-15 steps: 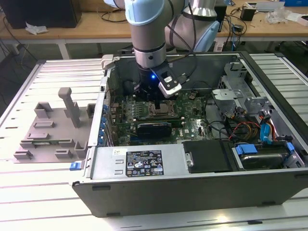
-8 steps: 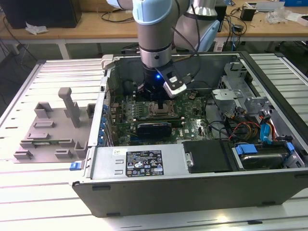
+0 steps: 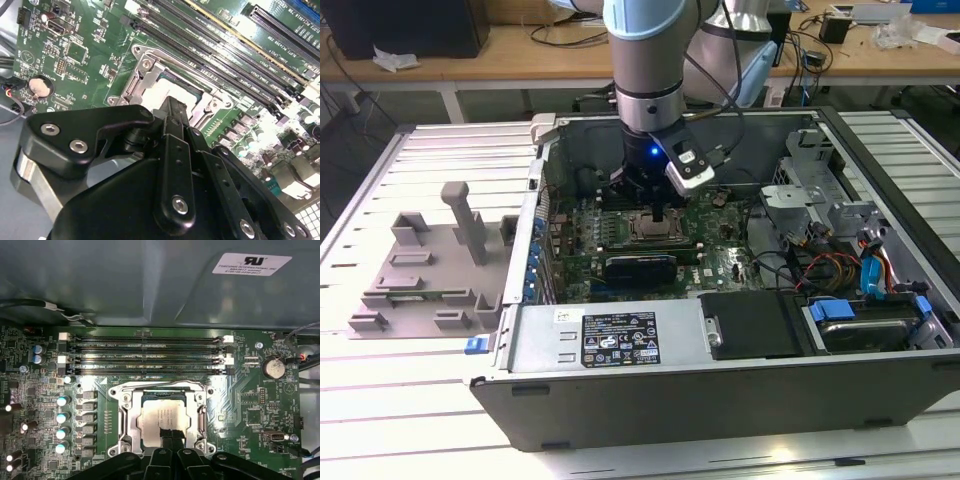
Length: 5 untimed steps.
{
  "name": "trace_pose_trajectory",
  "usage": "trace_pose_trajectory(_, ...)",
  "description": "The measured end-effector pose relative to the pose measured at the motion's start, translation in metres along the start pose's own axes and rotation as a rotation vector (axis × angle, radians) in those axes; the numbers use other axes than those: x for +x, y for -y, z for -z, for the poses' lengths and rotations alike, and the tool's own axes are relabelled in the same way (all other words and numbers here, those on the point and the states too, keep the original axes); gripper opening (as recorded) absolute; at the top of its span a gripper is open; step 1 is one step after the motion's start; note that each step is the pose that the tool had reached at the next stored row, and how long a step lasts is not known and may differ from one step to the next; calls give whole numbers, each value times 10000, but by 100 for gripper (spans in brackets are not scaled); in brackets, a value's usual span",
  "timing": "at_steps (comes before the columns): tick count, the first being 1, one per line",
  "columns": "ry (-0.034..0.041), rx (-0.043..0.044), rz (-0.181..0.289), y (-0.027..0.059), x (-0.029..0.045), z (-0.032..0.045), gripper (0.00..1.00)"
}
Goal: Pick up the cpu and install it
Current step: 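Install the second cpu locking lever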
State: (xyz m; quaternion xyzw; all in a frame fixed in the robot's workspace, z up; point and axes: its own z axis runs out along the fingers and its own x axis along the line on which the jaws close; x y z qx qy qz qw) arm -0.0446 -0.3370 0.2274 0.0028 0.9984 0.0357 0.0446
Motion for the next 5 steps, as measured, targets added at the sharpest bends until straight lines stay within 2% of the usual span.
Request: trace_pose_trajectory(5, 0, 1, 0, 0, 0, 3, 11)
